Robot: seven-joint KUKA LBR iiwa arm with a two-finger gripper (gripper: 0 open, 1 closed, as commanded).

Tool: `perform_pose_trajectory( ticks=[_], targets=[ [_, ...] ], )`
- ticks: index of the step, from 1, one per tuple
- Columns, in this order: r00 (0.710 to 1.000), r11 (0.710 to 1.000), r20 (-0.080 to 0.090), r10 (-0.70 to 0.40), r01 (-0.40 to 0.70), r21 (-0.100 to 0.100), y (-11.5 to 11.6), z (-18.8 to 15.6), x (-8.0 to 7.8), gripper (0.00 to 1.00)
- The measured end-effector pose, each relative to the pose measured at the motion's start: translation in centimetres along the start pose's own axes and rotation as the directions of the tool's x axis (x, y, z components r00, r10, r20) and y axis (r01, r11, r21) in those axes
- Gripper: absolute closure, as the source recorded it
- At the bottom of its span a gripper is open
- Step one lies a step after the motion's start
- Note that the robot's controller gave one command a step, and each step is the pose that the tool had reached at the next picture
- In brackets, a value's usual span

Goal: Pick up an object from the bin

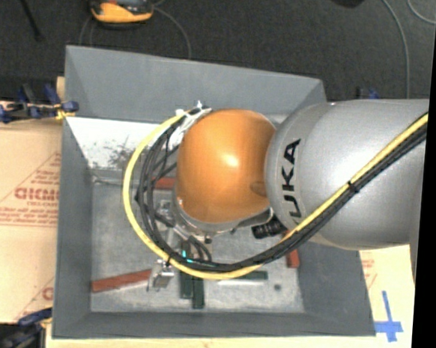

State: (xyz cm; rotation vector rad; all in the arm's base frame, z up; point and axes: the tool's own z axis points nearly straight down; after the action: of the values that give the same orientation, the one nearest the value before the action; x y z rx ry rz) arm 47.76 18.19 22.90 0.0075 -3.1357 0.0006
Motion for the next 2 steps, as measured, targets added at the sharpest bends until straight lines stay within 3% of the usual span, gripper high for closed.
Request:
perform_pose_trajectory(
  ticks=[1, 2],
  targets=[
    [1.0, 1.0, 0.008, 0.004, -0.004, -0.002, -0.1, -0.4, -0.2, 0.0],
    [0.996, 0.996, 0.013, -0.093, 0.093, -0.001, -0.6, 2.8, -1.3, 0.0]
  ],
)
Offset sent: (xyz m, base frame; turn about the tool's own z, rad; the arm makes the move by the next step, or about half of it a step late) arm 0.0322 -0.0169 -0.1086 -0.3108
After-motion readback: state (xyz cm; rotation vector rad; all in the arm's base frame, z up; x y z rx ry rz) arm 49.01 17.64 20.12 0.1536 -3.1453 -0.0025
